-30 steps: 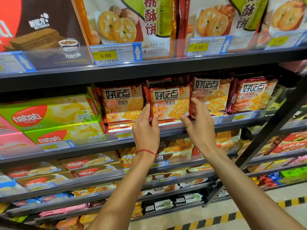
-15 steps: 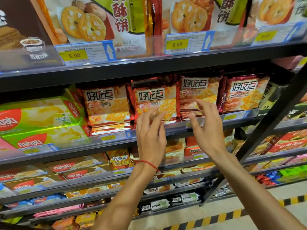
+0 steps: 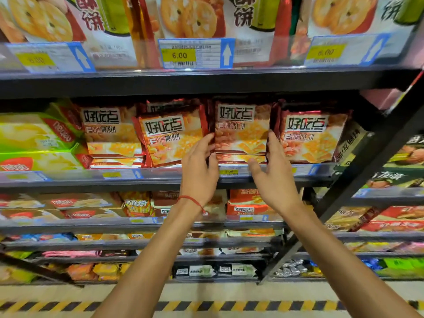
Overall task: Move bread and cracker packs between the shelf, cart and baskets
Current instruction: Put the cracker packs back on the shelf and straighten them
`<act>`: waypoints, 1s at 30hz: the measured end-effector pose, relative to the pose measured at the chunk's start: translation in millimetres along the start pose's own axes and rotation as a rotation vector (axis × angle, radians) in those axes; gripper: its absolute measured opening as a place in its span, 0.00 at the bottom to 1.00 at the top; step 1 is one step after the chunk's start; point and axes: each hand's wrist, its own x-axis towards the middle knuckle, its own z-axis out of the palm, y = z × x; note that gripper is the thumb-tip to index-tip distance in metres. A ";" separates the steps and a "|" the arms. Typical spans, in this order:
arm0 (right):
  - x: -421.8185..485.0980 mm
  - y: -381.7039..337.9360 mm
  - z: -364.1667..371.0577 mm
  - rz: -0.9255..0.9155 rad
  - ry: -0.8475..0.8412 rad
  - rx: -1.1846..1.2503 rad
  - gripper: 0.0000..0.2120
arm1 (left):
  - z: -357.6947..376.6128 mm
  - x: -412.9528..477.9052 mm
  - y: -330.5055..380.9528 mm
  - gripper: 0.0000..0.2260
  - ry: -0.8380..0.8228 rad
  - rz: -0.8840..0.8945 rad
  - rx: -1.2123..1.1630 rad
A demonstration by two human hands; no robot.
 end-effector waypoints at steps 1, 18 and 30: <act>0.8 0.7 -0.4 0.007 -0.002 0.024 0.36 | -1.0 0.8 -1.3 0.19 0.011 -0.002 0.006; -19.0 -13.5 28.7 -0.109 0.179 0.010 0.31 | -28.3 -9.6 -27.1 0.10 0.244 0.171 -0.044; 10.7 -58.6 93.6 -0.148 -0.116 0.056 0.29 | -71.5 5.8 -59.7 0.31 0.159 -0.161 0.108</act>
